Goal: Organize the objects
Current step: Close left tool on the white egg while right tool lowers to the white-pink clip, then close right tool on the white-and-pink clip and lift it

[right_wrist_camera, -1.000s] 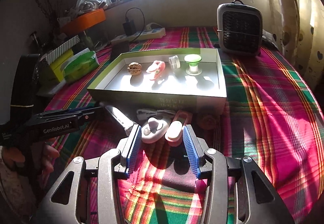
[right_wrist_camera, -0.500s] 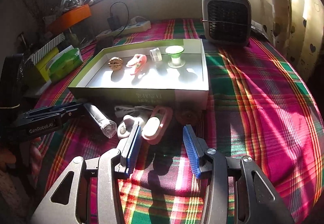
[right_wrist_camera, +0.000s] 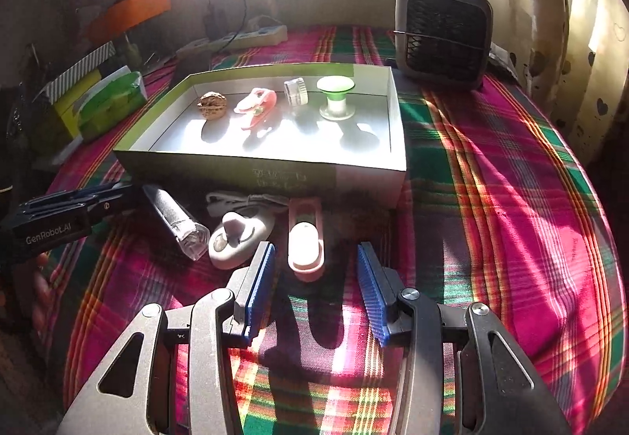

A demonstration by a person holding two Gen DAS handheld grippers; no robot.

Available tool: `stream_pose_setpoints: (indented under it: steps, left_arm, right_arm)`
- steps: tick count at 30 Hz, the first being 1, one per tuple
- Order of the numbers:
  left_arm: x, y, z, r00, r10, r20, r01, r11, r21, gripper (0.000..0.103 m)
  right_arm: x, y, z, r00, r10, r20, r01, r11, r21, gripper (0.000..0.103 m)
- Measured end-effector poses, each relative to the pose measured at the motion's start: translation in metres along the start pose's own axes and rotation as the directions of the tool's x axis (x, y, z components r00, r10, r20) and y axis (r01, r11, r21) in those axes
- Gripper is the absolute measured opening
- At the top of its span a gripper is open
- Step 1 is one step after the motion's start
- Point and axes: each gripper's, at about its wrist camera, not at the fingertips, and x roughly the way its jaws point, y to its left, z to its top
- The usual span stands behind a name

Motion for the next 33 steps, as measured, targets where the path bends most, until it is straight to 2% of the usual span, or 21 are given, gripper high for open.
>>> stream_pose_setpoints:
  steps: [11,13,19,26,30,33]
  left_arm:
    - [-0.001,-0.0009,-0.0012,1.0,0.007,0.003,-0.007,1.0,0.011,0.034]
    - [-0.0013,-0.0013,-0.0013,1.0,0.007,0.004,-0.007,1.0,0.013,0.034]
    - [-0.0017,-0.0012,-0.0017,1.0,0.005,0.004,-0.005,1.0,0.008,0.032]
    - [-0.002,-0.0006,-0.0021,1.0,0.007,0.005,-0.007,1.0,-0.002,0.027]
    - [-0.002,0.003,-0.0026,1.0,0.012,0.006,-0.012,1.0,-0.011,0.02]
    - [-0.0029,0.0045,-0.0036,1.0,0.008,0.006,-0.007,1.0,-0.015,0.019]
  right_arm:
    - [0.0051,-0.0026,0.0022,1.0,0.007,-0.01,-0.007,1.0,0.0,0.044]
    - [0.0049,-0.0019,0.0023,1.0,0.013,-0.01,-0.013,1.0,-0.005,0.036]
    - [0.0047,0.0028,0.0022,1.0,0.022,-0.009,-0.022,1.0,-0.016,0.025]
    - [0.0034,0.0032,0.0016,1.0,0.023,-0.006,-0.023,1.0,-0.013,0.019]
    - [0.0017,0.0043,0.0004,1.0,0.024,-0.001,-0.024,1.0,-0.015,0.019]
    - [0.0003,0.0049,-0.0007,1.0,0.023,0.002,-0.023,1.0,-0.016,0.019]
